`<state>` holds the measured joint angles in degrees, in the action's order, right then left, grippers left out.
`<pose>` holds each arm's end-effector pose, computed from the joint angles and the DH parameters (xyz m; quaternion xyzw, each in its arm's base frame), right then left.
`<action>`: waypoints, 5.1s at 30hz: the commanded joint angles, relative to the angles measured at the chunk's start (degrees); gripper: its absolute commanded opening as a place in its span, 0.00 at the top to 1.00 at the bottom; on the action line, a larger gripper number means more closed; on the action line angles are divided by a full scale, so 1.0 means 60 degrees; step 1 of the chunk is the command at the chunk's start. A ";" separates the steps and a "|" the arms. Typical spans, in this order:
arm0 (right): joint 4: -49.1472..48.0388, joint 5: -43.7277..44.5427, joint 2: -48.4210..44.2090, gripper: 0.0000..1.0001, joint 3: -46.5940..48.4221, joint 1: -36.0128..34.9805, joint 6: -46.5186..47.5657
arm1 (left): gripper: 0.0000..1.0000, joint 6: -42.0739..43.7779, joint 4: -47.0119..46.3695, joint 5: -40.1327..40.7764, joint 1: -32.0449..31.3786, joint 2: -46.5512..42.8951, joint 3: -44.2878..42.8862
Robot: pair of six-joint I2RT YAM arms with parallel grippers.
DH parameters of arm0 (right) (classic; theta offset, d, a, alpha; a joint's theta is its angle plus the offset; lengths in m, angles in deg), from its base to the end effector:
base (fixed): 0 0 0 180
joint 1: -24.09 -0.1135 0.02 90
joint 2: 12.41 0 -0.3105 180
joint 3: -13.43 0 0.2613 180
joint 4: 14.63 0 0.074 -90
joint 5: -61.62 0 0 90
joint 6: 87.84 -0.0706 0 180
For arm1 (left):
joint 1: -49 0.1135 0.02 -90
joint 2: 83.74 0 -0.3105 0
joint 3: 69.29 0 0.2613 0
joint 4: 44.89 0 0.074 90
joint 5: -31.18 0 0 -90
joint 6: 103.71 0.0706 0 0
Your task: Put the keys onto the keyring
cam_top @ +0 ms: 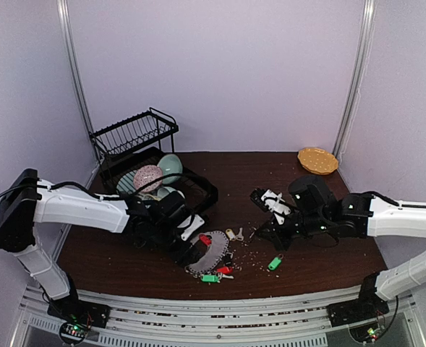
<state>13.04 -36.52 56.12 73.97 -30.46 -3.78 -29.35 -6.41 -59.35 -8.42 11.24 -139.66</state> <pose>0.1554 0.2355 0.2823 -0.3948 0.7954 0.2840 0.3617 0.1879 -0.2952 0.1851 0.3478 0.9082 -0.1421 0.1843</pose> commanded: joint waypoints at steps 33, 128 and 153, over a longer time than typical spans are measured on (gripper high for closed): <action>-0.0417 -0.0479 -0.0344 1.00 -0.0420 0.0053 -0.0007 | 0.15 -0.0696 0.1526 0.0747 -0.1034 0.3129 -0.2915; -0.0301 -0.0793 -0.1715 1.00 -0.0994 0.0059 0.0096 | 0.12 0.1838 0.0321 -0.0115 -0.0137 0.2528 -0.2284; -0.0333 -0.1176 -0.1670 1.00 -0.0993 0.0064 0.0341 | 0.06 0.3044 0.1382 -0.1313 -0.0975 0.2009 -0.0759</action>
<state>10.81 -42.81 45.68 67.41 -30.41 -2.44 -14.29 -6.30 -63.44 -13.67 23.98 -147.57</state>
